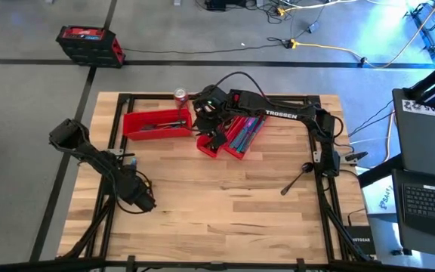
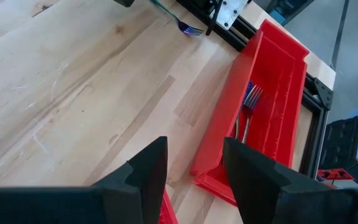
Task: Sort silverware
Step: Put the blue fork into the left red bin
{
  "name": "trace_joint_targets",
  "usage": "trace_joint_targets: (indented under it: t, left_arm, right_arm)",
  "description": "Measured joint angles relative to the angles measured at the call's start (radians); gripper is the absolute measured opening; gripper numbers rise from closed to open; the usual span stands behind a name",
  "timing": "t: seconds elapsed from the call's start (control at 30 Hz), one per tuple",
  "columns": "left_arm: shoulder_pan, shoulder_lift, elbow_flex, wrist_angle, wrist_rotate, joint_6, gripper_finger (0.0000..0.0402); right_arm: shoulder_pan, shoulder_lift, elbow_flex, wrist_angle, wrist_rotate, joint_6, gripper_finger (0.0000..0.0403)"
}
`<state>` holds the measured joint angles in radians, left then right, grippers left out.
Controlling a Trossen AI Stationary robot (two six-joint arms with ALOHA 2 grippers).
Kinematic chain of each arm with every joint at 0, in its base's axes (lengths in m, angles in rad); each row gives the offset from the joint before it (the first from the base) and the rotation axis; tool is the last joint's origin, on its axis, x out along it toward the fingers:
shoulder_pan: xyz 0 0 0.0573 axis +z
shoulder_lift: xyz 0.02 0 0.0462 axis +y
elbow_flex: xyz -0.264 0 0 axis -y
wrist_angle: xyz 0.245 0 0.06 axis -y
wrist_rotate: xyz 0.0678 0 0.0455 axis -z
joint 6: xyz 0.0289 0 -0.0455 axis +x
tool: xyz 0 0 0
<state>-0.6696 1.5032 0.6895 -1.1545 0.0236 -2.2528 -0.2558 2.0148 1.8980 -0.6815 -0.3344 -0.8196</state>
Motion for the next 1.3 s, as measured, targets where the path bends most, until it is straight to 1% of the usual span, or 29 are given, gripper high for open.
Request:
trace_joint_targets:
  t: [0.1, 0.17, 0.33, 0.43, 0.53, 0.73, 0.87, 0.93, 1.07, 1.17, 1.23, 1.3]
  left_arm:
    - [-0.009, 0.000, 0.000, -0.003, -0.010, 0.000, 0.0019]
    - [-0.017, 0.000, 0.000, -0.004, -0.016, 0.001, 0.0006]
    - [-0.041, 0.011, 0.000, -0.010, 0.017, -0.002, 0.0001]
    - [-0.052, 0.033, 0.000, 0.033, 0.031, -0.007, 0.0000]
    - [-0.057, 0.060, 0.002, 0.076, 0.031, -0.010, 0.0000]
    - [-0.057, 0.108, 0.038, 0.078, 0.018, -0.010, 0.0000]
    - [-0.057, 0.115, 0.082, 0.116, -0.033, 0.018, 0.0000]
    - [-0.057, 0.115, 0.092, 0.131, -0.068, 0.062, 0.0000]
    - [-0.057, 0.115, 0.135, 0.227, -0.230, 0.197, 0.0000]
    - [-0.056, 0.111, 0.161, 0.235, -0.333, 0.272, 0.0000]
    - [-0.055, 0.104, 0.178, 0.224, -0.349, 0.297, 0.0000]
    - [-0.055, 0.104, 0.183, 0.167, -0.344, 0.266, 0.0000]
  right_arm:
    - [0.000, 0.000, 0.000, 0.000, 0.000, 0.000, 0.0142]
    - [0.000, 0.000, 0.000, 0.001, 0.000, 0.000, 0.0142]
    - [-0.001, 0.000, 0.000, 0.003, 0.000, 0.000, 0.0142]
    - [-0.001, 0.000, 0.000, 0.003, 0.000, -0.001, 0.0142]
    - [-0.001, 0.000, 0.000, 0.001, 0.000, -0.001, 0.0142]
    - [0.000, 0.000, 0.000, 0.000, 0.000, -0.001, 0.0142]
    - [-0.001, -0.001, 0.000, 0.001, 0.000, -0.001, 0.0142]
    - [0.000, -0.001, 0.000, 0.001, 0.000, -0.001, 0.0142]
    - [0.000, -0.001, 0.000, 0.000, 0.000, 0.000, 0.0142]
    - [0.000, -0.001, 0.000, 0.000, 0.000, 0.001, 0.0142]
    - [0.000, -0.001, 0.001, -0.002, 0.000, 0.005, 0.0142]
    - [0.000, -0.001, 0.001, -0.003, 0.000, 0.008, 0.0142]
